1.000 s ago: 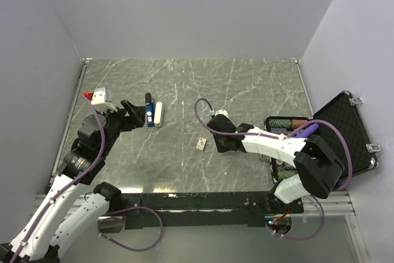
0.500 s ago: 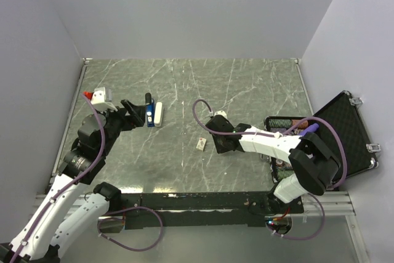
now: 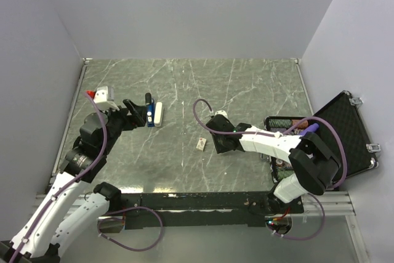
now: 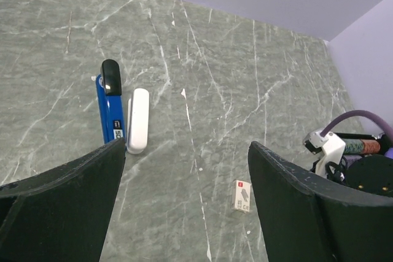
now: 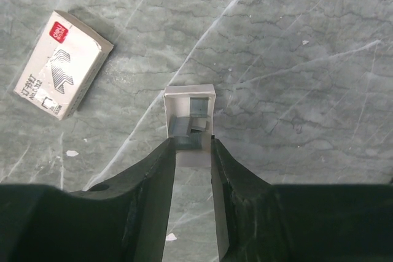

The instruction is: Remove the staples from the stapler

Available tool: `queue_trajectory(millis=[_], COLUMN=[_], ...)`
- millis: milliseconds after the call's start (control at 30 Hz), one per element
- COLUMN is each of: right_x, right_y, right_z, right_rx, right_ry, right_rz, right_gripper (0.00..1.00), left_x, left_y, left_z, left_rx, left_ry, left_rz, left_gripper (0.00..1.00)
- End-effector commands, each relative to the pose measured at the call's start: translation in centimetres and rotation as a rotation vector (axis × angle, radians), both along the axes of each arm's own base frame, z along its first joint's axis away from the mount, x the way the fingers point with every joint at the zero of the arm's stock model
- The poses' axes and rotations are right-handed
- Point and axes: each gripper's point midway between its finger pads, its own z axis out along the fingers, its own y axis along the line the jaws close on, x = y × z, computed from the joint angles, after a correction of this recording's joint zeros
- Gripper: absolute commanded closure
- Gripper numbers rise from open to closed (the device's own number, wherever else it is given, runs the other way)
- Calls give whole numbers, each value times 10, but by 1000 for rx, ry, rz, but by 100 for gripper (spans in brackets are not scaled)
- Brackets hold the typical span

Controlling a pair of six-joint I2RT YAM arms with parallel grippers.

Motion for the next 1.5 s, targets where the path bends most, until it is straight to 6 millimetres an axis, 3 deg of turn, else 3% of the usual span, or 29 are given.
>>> queue_trajectory(millis=[0, 300, 467, 533, 567, 900, 1467], right_x=[13, 27, 42, 46, 47, 41, 24], right_y=[5, -13, -15, -14, -14, -13, 8], right_z=[35, 42, 41, 39, 35, -2, -14], right_rx=[64, 62, 82, 90, 84, 61, 113], right_ry=[-89, -129, -127, -121, -113, -29, 38], right_rz=[-24, -88, -117, -124, -123, -129, -21], right_gripper=[62, 58, 83, 98, 100, 100, 100], left_x=[4, 8, 11, 12, 13, 14, 15], left_y=[-8, -22, -29, -32, -33, -37, -37], left_z=[7, -3, -10, -14, -16, -21, -21], left_rx=[-21, -18, -10, -3, -1, 7, 4], left_ry=[-17, 24, 49, 65, 74, 95, 98], left_rz=[-30, -88, -122, -134, -138, -155, -159], left_gripper=[15, 15, 14, 14, 14, 14, 14])
